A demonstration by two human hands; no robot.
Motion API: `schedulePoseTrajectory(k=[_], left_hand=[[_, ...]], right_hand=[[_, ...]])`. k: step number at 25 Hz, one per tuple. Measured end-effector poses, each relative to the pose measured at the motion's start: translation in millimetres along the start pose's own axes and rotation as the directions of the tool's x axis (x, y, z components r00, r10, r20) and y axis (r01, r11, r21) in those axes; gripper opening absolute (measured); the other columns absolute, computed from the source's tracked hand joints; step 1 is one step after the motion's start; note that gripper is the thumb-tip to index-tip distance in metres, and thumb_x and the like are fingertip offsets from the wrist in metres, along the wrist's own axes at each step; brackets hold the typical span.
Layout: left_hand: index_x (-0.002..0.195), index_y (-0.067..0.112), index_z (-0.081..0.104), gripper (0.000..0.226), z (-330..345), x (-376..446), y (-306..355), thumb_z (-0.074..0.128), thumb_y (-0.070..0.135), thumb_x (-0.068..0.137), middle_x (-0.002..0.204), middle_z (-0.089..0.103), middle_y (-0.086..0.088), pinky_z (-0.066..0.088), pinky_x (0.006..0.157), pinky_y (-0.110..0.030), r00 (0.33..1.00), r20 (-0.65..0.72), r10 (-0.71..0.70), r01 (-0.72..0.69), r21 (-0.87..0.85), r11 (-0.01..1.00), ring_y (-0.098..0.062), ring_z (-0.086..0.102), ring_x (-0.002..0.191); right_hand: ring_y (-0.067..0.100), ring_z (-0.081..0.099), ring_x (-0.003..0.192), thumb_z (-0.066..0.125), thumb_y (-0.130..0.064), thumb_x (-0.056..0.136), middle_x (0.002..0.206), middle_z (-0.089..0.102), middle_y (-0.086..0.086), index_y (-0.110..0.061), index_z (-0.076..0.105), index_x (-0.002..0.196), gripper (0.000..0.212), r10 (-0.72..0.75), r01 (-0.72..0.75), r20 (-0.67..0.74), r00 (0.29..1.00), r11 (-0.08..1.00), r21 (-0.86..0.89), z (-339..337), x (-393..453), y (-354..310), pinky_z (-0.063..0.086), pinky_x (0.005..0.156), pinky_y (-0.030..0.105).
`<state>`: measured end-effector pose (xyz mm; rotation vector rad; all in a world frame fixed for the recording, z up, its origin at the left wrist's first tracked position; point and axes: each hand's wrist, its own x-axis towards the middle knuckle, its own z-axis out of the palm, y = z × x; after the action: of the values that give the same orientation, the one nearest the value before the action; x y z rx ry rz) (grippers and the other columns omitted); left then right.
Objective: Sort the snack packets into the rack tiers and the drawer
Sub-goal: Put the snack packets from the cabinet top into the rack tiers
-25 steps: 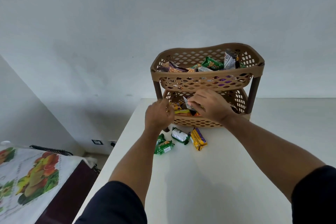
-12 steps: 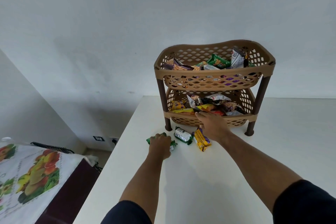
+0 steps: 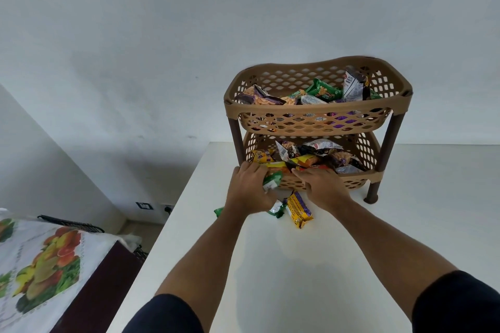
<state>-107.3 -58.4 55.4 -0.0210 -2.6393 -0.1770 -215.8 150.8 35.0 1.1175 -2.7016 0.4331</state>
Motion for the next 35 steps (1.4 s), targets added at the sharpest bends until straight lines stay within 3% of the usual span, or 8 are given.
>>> schedulePoseTrajectory(k=[3, 8, 15, 19, 22, 30, 33, 35], left_hand=[[0.117, 0.012, 0.068, 0.052, -5, 25, 13, 0.073, 0.036, 0.071, 0.113, 0.07, -0.004, 0.051, 0.086, -0.036, 0.993, -0.105, 0.046, -0.048, -0.017, 0.999, -0.024, 0.061, 0.105], [0.133, 0.013, 0.06, 0.051, -3, 55, 20, 0.069, 0.02, 0.083, 0.131, 0.063, -0.005, 0.052, 0.099, -0.046, 0.995, 0.083, -0.05, 0.052, -0.021, 0.998, -0.028, 0.06, 0.121], [0.14, 0.022, 0.05, 0.06, 2, 78, 27, 0.069, 0.012, 0.084, 0.137, 0.061, -0.004, 0.056, 0.087, -0.045, 0.956, 0.202, -0.213, 0.239, -0.116, 0.964, -0.029, 0.061, 0.121], [0.136, 0.02, 0.053, 0.055, 3, 75, 31, 0.064, 0.007, 0.084, 0.13, 0.064, -0.005, 0.058, 0.083, -0.047, 0.959, 0.195, -0.205, 0.235, -0.147, 0.961, -0.03, 0.064, 0.114], [0.126, 0.016, 0.06, 0.037, 5, 59, 26, 0.059, 0.012, 0.089, 0.121, 0.066, -0.004, 0.058, 0.08, -0.041, 0.962, 0.147, -0.23, 0.246, -0.104, 0.964, -0.028, 0.066, 0.105], [0.112, 0.013, 0.064, 0.021, 2, 8, 7, 0.057, 0.016, 0.092, 0.109, 0.068, -0.005, 0.055, 0.079, -0.038, 0.959, 0.099, -0.266, 0.27, -0.024, 0.963, -0.028, 0.067, 0.094], [0.127, 0.017, 0.06, 0.034, 2, -7, 1, 0.059, 0.023, 0.093, 0.125, 0.066, -0.004, 0.053, 0.09, -0.04, 0.943, 0.14, -0.303, 0.306, 0.004, 0.952, -0.028, 0.065, 0.109], [0.14, 0.022, 0.05, 0.054, 4, -19, -7, 0.064, 0.037, 0.091, 0.134, 0.059, -0.008, 0.047, 0.099, -0.045, 0.896, 0.272, -0.351, 0.343, 0.079, 0.936, -0.033, 0.058, 0.12]], right_hand=[[0.023, 0.06, 0.112, 0.058, -0.012, 0.095, 0.123, 0.069, 0.002, -0.026, 0.053, 0.146, 0.053, -0.003, 0.002, -0.013, 1.0, 1.0, -0.018, 3, -1, -1, 0.047, 0.097, 0.04], [0.031, 0.063, 0.104, 0.076, -0.011, 0.08, 0.111, 0.07, 0.01, -0.019, 0.067, 0.131, 0.053, 0.002, -0.011, -0.086, 0.996, 0.995, -0.101, 4, -8, -5, 0.053, 0.089, 0.045], [0.033, 0.064, 0.094, 0.087, -0.017, 0.065, 0.102, 0.07, 0.014, -0.015, 0.077, 0.112, 0.048, -0.022, -0.016, -0.154, 0.988, 0.971, -0.239, -1, -9, -10, 0.054, 0.079, 0.045], [0.031, 0.064, 0.095, 0.086, -0.016, 0.066, 0.102, 0.071, 0.012, -0.014, 0.077, 0.107, 0.042, -0.017, -0.021, -0.164, 0.986, 0.974, -0.227, -4, -12, -11, 0.054, 0.08, 0.043], [0.03, 0.065, 0.094, 0.085, -0.014, 0.065, 0.1, 0.072, 0.01, -0.015, 0.078, 0.105, 0.04, 0.006, -0.04, -0.159, 0.987, 0.978, -0.206, -7, -13, -13, 0.055, 0.078, 0.043], [0.029, 0.065, 0.095, 0.081, -0.009, 0.07, 0.1, 0.072, 0.008, -0.011, 0.077, 0.107, 0.037, 0.047, -0.075, -0.149, 0.988, 0.979, -0.188, -10, -19, -22, 0.054, 0.08, 0.043], [0.03, 0.064, 0.097, 0.077, -0.006, 0.074, 0.107, 0.068, 0.011, -0.009, 0.075, 0.11, 0.036, 0.058, -0.088, -0.179, 0.982, 0.983, -0.161, -8, -26, -28, 0.056, 0.079, 0.044], [0.029, 0.064, 0.096, 0.074, -0.009, 0.08, 0.107, 0.065, 0.01, -0.011, 0.073, 0.11, 0.03, 0.044, -0.067, -0.167, 0.985, 0.988, -0.138, -2, -31, -34, 0.056, 0.077, 0.042]])
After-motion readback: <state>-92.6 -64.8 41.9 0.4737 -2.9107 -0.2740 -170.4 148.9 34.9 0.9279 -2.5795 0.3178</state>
